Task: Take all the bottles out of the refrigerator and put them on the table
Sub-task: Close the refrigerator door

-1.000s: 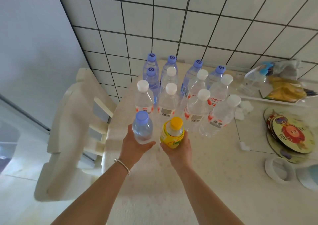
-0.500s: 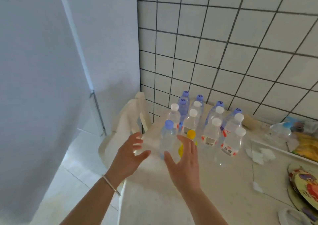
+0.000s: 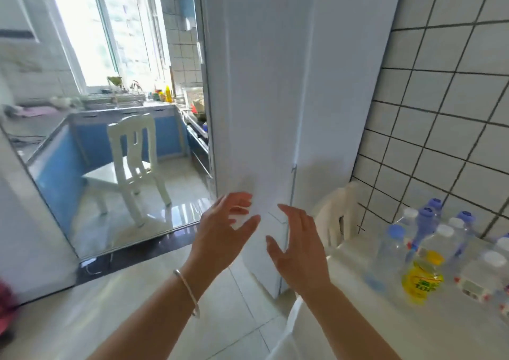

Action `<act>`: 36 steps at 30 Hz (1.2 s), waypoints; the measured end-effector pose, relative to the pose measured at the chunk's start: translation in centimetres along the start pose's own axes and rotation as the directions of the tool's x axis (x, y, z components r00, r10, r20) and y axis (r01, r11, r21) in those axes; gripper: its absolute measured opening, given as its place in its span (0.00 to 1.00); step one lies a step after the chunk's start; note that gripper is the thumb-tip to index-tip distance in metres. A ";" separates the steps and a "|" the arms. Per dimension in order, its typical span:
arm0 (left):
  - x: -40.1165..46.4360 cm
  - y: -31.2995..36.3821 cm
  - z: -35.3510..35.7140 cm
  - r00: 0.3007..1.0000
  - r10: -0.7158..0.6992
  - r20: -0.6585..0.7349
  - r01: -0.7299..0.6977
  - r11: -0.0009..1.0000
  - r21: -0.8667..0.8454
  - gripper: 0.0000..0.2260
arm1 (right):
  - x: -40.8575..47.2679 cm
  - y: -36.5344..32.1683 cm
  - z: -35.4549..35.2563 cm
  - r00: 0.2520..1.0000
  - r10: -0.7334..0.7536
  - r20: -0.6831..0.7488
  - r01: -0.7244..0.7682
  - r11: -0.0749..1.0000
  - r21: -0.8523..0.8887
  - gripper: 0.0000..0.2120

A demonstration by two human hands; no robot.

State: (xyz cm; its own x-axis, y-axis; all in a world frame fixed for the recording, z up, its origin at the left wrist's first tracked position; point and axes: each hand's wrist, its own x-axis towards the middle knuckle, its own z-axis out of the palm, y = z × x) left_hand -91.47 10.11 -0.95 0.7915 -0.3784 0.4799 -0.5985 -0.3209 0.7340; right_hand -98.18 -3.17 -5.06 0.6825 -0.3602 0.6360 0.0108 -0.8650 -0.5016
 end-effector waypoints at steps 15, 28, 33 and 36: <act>8.6 -6.0 -2.0 0.989 -0.118 -0.090 0.116 0.993 -0.029 0.19 | 6.1 -5.1 9.4 0.996 0.023 -0.091 -0.031 0.996 -0.085 0.38; 13.2 -13.8 -6.8 0.960 0.198 -0.196 -0.161 0.969 0.188 0.18 | 9.6 -10.9 19.3 0.975 0.070 -0.212 -0.105 0.982 -0.158 0.42; 16.2 -17.4 -10.2 0.986 0.085 -0.147 -0.068 0.991 0.118 0.18 | 12.6 -12.5 22.8 0.976 -0.033 -0.216 -0.013 0.978 -0.209 0.36; 18.7 -20.0 -11.8 0.992 0.017 -0.126 -0.006 0.997 0.083 0.15 | 15.2 -12.9 25.0 0.977 -0.081 -0.195 0.038 0.976 -0.214 0.32</act>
State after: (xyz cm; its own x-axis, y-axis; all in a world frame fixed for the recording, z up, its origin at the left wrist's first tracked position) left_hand -63.24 19.68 -0.95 0.7907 -0.2710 0.5490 -0.6117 -0.3893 0.6887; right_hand -69.71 11.24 -3.61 0.5233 -0.3500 0.7769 -0.1192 -0.9329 -0.3399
